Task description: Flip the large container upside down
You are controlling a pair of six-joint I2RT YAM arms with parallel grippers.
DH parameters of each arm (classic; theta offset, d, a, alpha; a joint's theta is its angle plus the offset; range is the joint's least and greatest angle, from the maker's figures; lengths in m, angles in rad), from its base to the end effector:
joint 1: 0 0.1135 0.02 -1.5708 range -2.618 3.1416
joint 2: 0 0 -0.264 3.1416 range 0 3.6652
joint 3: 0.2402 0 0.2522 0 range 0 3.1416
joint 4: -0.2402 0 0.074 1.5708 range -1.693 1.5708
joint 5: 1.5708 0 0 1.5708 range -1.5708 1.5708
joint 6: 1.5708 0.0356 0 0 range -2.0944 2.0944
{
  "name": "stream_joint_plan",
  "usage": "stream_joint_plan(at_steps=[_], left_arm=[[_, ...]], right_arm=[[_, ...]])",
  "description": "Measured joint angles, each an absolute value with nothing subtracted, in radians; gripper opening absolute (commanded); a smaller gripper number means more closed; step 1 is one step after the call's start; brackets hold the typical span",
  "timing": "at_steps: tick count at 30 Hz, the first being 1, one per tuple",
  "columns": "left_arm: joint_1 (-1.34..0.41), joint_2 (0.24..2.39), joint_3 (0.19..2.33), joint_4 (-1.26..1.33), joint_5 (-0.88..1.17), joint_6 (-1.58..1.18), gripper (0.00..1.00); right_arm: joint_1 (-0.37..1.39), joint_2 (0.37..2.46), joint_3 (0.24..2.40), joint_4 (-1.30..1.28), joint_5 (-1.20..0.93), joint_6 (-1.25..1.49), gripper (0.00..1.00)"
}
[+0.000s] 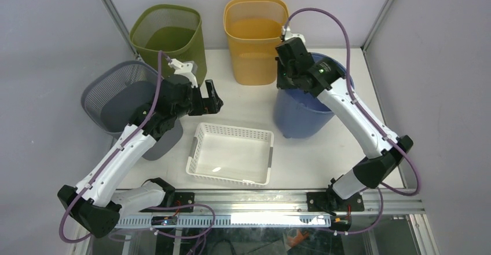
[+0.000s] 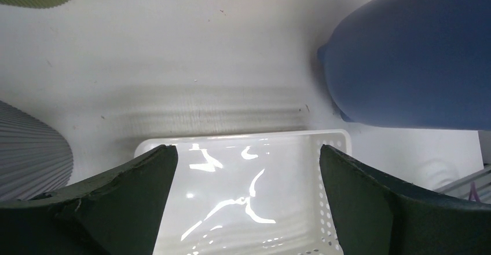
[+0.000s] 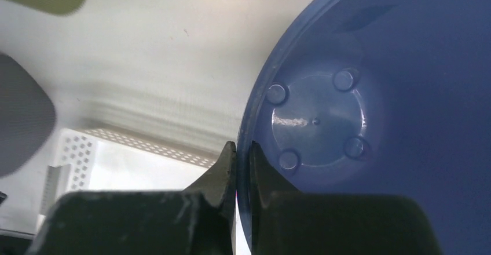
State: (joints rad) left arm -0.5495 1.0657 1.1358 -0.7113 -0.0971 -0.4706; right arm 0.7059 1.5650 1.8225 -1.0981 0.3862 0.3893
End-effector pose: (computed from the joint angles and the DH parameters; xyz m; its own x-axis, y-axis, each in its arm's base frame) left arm 0.1895 -0.1120 0.3561 -0.6603 -0.1248 -0.7406 0.1730 0.9343 -0.3117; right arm 0.2457 0.1918 0.4182 -0.6801 -0.1177 -0.7236 -0.1639 0.9865 -0.0065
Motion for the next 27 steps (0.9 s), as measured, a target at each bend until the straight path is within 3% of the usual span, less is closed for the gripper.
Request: stream_joint_plan(at_steps=[10, 17, 27], left_arm=[[-0.550, 1.058, 1.176, -0.724, -0.085, -0.457, 0.99], [-0.550, 1.093, 1.182, -0.708, -0.055, -0.458, 0.99], [-0.549, 1.126, 1.182, -0.683, -0.019, -0.463, 0.99]], right_arm=[[0.526, 1.367, 1.633, -0.796, 0.112, 0.503, 0.00], [0.322, 1.176, 1.295, -0.429, -0.124, 0.681, 0.00], [0.071, 1.127, 0.925, -0.220, -0.401, 0.937, 0.00]])
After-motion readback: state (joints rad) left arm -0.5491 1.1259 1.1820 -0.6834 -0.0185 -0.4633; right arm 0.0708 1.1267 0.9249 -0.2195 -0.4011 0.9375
